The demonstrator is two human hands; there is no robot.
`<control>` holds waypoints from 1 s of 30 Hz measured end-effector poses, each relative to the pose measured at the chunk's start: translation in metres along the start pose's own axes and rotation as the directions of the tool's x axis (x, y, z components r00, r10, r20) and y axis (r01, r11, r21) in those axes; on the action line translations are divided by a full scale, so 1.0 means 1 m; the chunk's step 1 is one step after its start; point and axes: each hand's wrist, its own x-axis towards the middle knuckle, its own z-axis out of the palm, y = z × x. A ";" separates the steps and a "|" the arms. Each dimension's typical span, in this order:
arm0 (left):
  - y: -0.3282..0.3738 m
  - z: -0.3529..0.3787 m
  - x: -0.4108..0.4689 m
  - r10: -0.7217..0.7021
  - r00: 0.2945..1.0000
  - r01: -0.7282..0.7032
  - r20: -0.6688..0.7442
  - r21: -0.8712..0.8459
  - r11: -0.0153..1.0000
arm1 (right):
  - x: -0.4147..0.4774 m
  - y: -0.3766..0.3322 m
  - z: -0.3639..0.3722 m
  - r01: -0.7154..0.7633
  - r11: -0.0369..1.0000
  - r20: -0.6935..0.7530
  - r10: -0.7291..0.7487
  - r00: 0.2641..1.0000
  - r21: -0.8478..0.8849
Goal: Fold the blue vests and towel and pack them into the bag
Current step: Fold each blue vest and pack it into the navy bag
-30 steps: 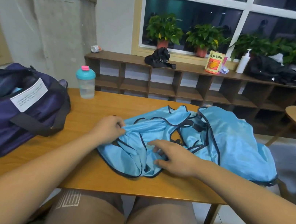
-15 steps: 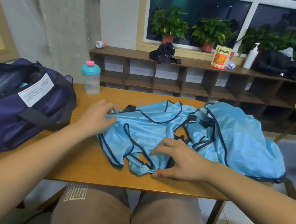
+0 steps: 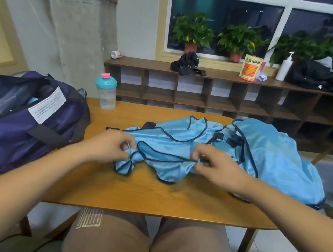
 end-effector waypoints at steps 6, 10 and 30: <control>-0.029 -0.035 0.002 -0.057 0.974 0.047 -0.218 -0.049 0.998 | 0.011 -0.012 -0.047 -0.068 0.988 -0.143 0.088 0.986 0.139; -0.044 -0.054 0.005 -0.080 0.952 0.100 -0.297 0.053 0.994 | 0.025 -0.012 -0.077 -0.076 0.952 -0.238 0.003 0.971 -0.298; 0.027 -0.190 0.034 -0.003 0.670 -0.217 -0.742 -0.200 0.956 | 0.051 -0.081 -0.191 -0.243 0.947 0.019 0.252 0.967 -0.208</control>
